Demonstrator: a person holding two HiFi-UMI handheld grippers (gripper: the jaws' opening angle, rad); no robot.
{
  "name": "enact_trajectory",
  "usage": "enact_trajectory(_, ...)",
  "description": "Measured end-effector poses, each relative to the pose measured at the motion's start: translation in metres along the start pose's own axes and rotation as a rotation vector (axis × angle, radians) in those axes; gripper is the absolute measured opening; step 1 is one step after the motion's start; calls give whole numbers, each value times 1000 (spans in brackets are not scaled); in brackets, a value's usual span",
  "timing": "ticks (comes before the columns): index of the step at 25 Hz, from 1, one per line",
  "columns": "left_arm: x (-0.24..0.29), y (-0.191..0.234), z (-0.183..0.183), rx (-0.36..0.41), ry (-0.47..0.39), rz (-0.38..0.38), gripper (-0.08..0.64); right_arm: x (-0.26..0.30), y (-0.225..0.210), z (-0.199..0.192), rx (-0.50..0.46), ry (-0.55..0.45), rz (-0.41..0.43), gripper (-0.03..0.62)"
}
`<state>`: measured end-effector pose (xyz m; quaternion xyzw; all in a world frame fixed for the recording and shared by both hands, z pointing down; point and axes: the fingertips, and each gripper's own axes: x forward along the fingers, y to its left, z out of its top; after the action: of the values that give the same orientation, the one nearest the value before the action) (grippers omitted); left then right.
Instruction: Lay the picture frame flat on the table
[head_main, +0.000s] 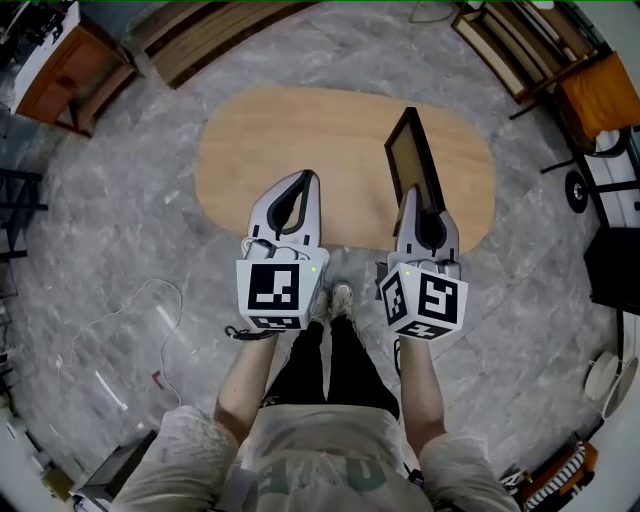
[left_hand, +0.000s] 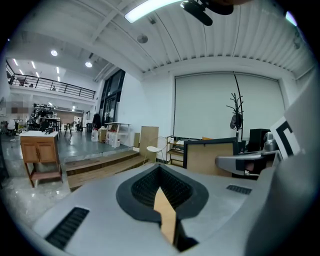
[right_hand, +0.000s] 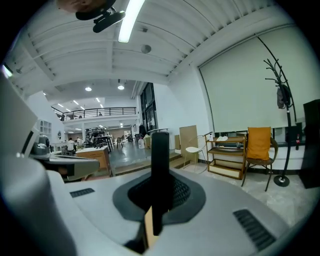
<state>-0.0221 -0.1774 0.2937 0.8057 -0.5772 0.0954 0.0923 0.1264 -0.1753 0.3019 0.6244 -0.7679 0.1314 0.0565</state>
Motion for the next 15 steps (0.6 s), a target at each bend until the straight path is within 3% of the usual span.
enact_trajectory(11, 38, 21, -162, -55, 80, 6, 8, 36, -5, -153, 77, 63, -55, 17)
enact_trajectory(15, 39, 21, -202, -68, 96, 3, 8, 30, -4, -200, 88, 104, -73, 17)
